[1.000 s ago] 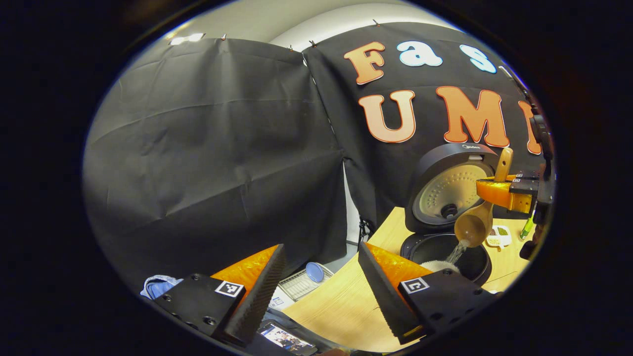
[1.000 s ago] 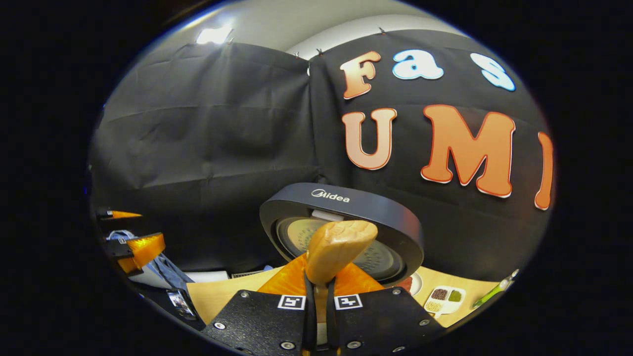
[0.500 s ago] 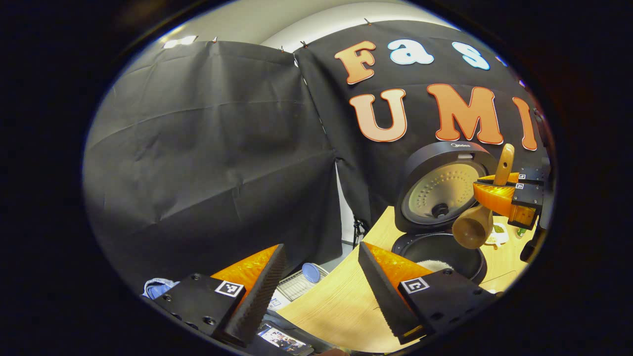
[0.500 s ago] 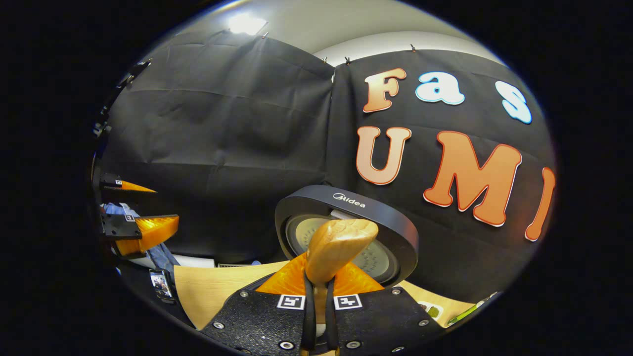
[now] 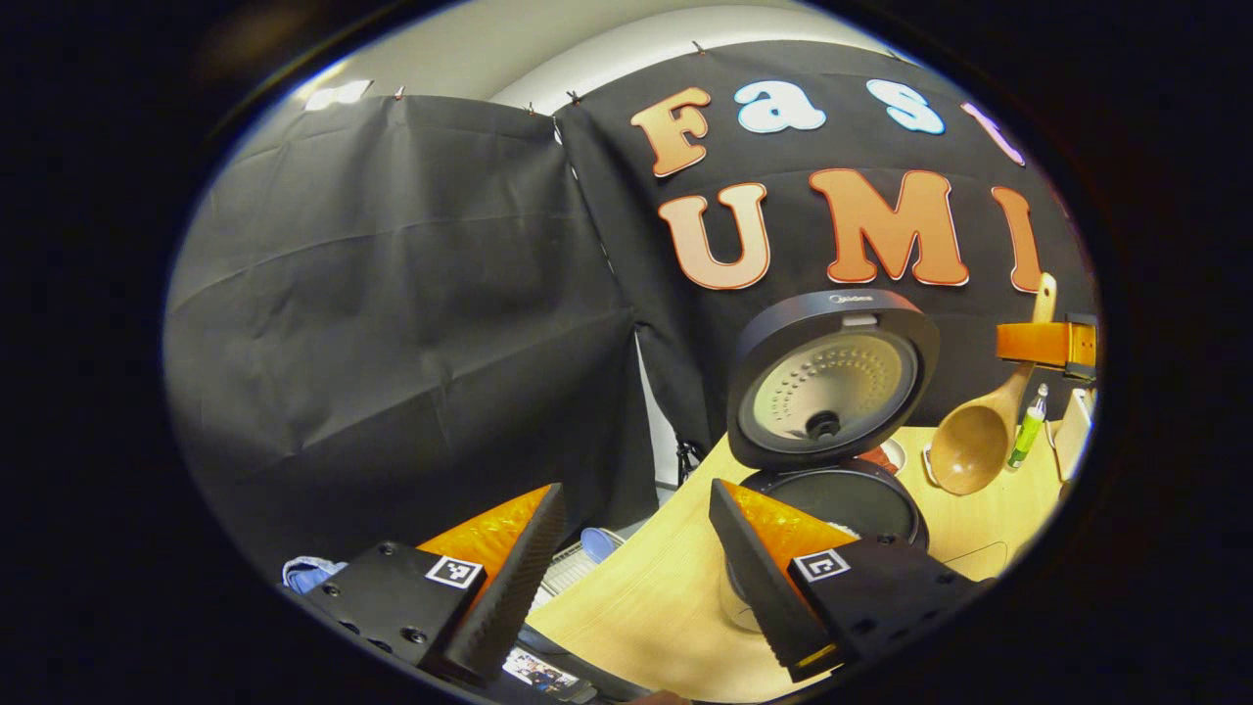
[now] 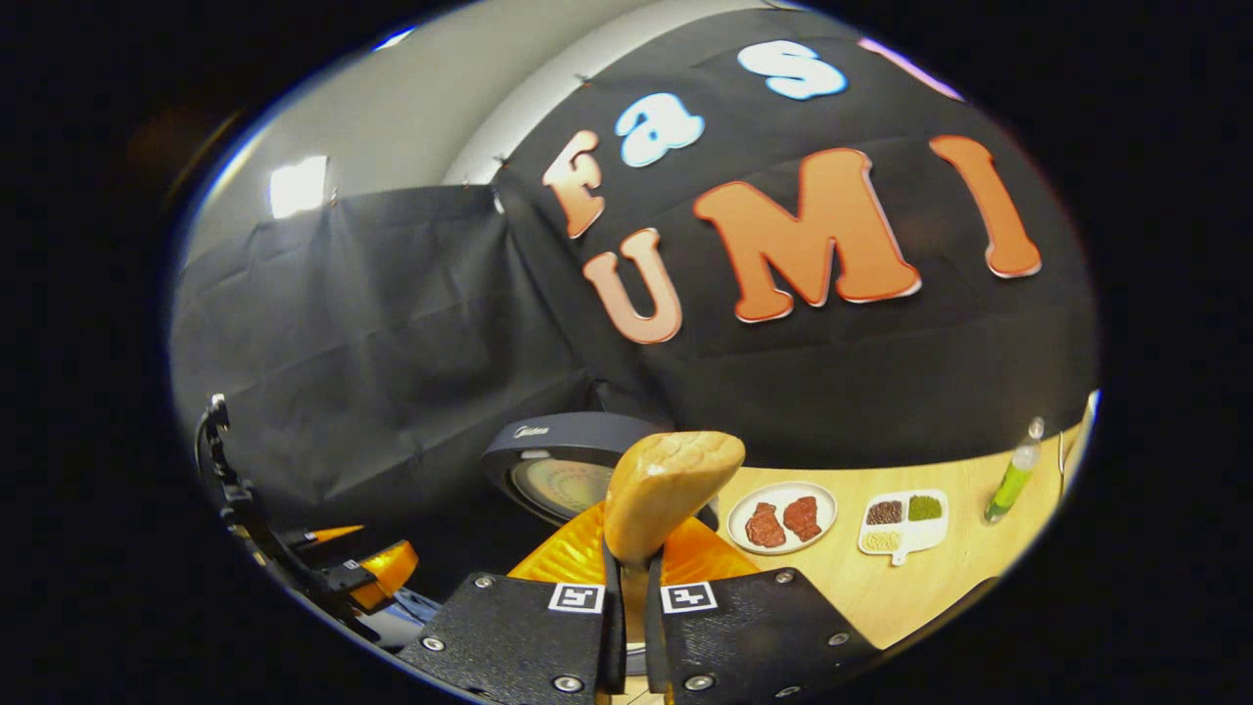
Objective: Close the left gripper, press the button to open the rice cooker; take a wooden spoon from the chopstick holder with the right hand, scoop a spoonful of rice and pour it into the rice cooker, then put the wooden spoon back into the chopstick holder.
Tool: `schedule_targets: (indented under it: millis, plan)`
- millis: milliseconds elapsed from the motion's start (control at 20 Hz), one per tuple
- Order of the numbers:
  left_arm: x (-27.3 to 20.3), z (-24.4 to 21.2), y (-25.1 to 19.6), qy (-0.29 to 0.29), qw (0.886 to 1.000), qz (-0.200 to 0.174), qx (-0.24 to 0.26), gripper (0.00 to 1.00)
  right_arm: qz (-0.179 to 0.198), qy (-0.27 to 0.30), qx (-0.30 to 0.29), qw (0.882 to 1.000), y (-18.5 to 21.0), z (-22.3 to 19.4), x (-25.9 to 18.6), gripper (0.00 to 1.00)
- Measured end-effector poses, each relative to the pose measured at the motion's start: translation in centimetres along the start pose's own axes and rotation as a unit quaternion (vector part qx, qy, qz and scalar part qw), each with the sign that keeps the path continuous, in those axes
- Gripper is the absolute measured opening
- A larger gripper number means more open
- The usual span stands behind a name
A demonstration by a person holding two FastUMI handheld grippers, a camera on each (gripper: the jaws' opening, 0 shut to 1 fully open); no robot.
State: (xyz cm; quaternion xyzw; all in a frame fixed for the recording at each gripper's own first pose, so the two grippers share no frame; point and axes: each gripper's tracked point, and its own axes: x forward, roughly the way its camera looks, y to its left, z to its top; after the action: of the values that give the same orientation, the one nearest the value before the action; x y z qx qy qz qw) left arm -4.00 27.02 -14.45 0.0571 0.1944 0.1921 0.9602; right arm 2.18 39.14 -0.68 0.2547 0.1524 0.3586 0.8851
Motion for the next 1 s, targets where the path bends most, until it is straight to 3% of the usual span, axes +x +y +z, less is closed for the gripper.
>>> schedule_targets:
  millis: [50, 100, 250, 300, 350, 450, 1000]
  plan:
    - [-0.3, 0.1, -0.7, -0.001, 1.000, -0.004, 0.003, 0.92, -0.014, -0.002, 0.017, 1.000, -1.6, 0.1, -0.9, 0.07]
    - [-0.5, 0.3, -1.6, -0.002, 1.000, -0.009, 0.007, 0.99, -0.027, -0.004, 0.027, 0.999, -3.1, 0.2, -1.8, 0.07]
    - [-1.4, 1.0, -4.2, -0.009, 0.999, -0.029, 0.020, 0.99, -0.074, -0.010, 0.045, 0.996, -7.8, -0.2, -4.8, 0.07]
    - [-1.6, 1.3, -5.1, -0.012, 0.999, -0.035, 0.023, 0.92, -0.090, -0.010, 0.046, 0.995, -9.4, -0.4, -5.8, 0.07]
    - [-1.7, 1.5, -5.7, -0.013, 0.999, -0.040, 0.025, 0.92, -0.108, -0.009, 0.048, 0.993, -11.1, -0.7, -7.1, 0.07]
    - [-2.1, 1.9, -7.0, -0.014, 0.998, -0.050, 0.025, 1.00, -0.147, -0.009, 0.050, 0.988, -14.5, -1.3, -9.7, 0.07]
    - [-3.5, 3.5, -14.2, -0.010, 0.995, -0.095, 0.033, 0.99, -0.338, 0.003, 0.058, 0.939, -30.2, -5.9, -23.3, 0.07]
